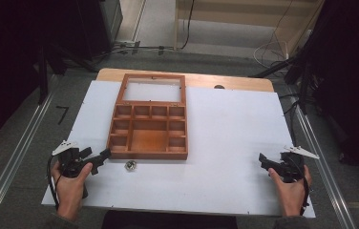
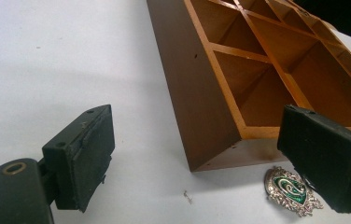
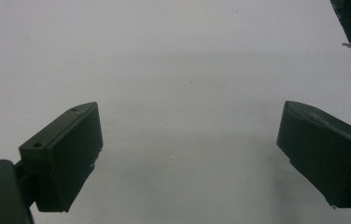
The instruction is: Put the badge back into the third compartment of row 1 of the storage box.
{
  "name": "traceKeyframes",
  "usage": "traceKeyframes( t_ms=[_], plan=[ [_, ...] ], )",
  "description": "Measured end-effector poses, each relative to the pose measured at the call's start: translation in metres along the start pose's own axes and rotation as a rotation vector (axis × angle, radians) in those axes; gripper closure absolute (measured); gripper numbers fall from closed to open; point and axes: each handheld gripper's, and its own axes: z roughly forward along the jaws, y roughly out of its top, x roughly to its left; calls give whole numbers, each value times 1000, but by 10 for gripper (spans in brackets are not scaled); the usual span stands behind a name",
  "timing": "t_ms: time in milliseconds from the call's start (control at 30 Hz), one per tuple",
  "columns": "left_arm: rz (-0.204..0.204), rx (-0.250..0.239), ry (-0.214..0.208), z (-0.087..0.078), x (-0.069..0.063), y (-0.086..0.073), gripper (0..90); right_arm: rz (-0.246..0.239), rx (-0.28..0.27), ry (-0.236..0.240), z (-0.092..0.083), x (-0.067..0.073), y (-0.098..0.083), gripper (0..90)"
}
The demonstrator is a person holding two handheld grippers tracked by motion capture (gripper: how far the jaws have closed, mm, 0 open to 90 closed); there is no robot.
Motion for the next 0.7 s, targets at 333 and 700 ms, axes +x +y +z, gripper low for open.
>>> traceKeyframes(
  t_ms=[333,700],
  plan=[
    [-4,4,-2,-3,-1,-1,158,10,10,1,0,-1,-1,53],
    [16,26,-8,-1,-11,-7,194,11,13,1,-2,0,-3,53]
  ],
)
